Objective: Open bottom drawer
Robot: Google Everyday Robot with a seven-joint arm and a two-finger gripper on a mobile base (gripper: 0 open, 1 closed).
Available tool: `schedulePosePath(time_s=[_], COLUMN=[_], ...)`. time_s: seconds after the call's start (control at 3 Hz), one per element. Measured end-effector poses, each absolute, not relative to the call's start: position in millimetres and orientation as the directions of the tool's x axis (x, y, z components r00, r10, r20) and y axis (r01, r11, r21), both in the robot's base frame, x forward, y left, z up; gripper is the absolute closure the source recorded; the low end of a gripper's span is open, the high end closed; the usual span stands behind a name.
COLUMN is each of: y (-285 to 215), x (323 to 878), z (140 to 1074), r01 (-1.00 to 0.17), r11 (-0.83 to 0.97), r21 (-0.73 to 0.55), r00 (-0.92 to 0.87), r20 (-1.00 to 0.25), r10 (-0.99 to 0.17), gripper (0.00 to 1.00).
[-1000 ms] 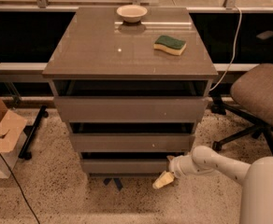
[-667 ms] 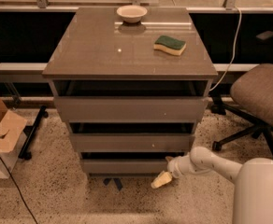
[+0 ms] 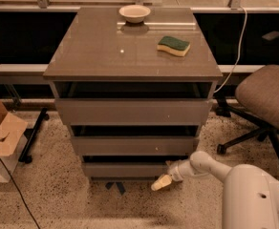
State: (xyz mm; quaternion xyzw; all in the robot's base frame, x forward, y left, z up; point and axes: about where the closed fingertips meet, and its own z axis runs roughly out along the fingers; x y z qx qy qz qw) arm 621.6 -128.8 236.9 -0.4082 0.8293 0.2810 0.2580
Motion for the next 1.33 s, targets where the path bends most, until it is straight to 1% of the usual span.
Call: schedulePosePath(time_s=[0.67, 1.0, 1.33], y=[-122.5, -117.2, -117.2], x=[651.1, 640.8, 640.8], z=[224.1, 200.1, 203.7], r01=[-0.832, -0.82, -0.82], r11=[0.501, 0.49, 0.49], r21=[0.237, 0.296, 0.296], r00=[-0.513, -0.552, -0.552], r20=[-0.672, -0.634, -0.634], r10=[-0.534, -0.541, -0.541], gripper=[0.0, 0.18, 0.42])
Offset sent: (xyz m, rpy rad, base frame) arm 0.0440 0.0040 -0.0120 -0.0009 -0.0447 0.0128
